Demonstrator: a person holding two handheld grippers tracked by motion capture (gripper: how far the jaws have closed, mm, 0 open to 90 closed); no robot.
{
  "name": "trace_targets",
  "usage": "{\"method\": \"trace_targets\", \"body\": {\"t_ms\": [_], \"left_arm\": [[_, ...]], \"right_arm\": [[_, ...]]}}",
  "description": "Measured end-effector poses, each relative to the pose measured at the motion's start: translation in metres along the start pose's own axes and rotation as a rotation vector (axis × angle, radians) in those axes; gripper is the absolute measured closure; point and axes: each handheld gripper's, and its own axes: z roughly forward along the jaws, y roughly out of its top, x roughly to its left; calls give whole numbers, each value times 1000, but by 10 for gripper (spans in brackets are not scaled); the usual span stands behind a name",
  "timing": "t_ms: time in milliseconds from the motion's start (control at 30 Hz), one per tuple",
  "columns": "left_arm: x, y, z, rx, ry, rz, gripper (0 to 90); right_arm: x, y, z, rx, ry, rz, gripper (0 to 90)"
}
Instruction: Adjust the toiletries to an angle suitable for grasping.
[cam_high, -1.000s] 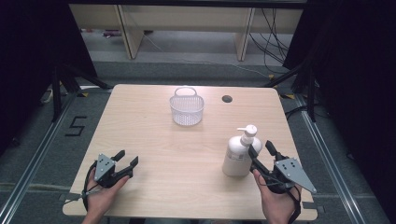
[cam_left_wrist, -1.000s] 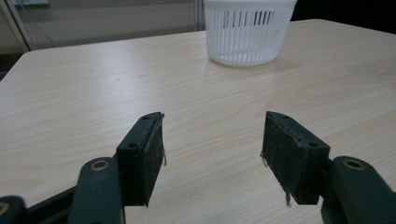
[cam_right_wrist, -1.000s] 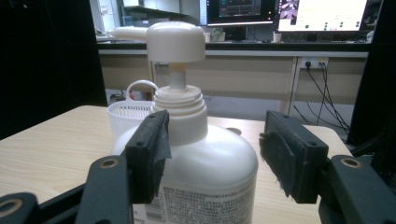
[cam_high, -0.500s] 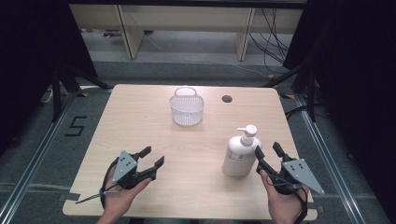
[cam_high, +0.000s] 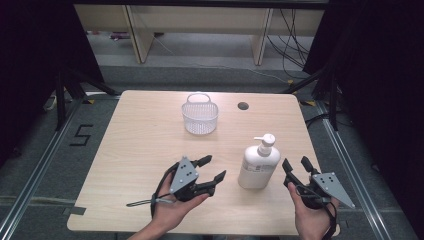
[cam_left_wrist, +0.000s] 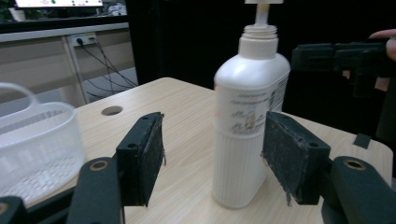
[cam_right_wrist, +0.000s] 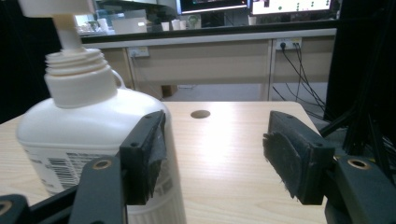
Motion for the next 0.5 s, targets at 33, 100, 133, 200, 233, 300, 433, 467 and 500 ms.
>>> {"method": "trace_targets", "body": {"t_ms": [33,100,133,200,233,300,433,467,500], "left_arm": [[-3,3,5,-2,-8,4,380],[-9,9,16,-9,-20,4,385],[-11,13,21,-13,-30,3,391],[-16,18,31,-25,-34,-5,411],[-19,20,36,-33,-30,-5,417],[-21,22,39,-39,-24,-12,422],[-36,31,54,-65,27,-28,428],[-36,31,54,-65,27,-28,429],[-44,33,60,-72,44,-23,431]], "right_arm": [[-1,-1,0,5,-8,8,385],[-4,-2,0,-1,-12,12,384],[-5,-2,-1,14,-19,12,384],[-10,-2,0,8,-19,0,383],[-10,-3,-1,10,-27,17,382],[-12,-3,-2,9,-24,25,382],[-16,-3,-3,16,-33,31,380],[-16,-3,-3,29,-39,39,379],[-17,-3,-3,21,-34,39,378]]}}
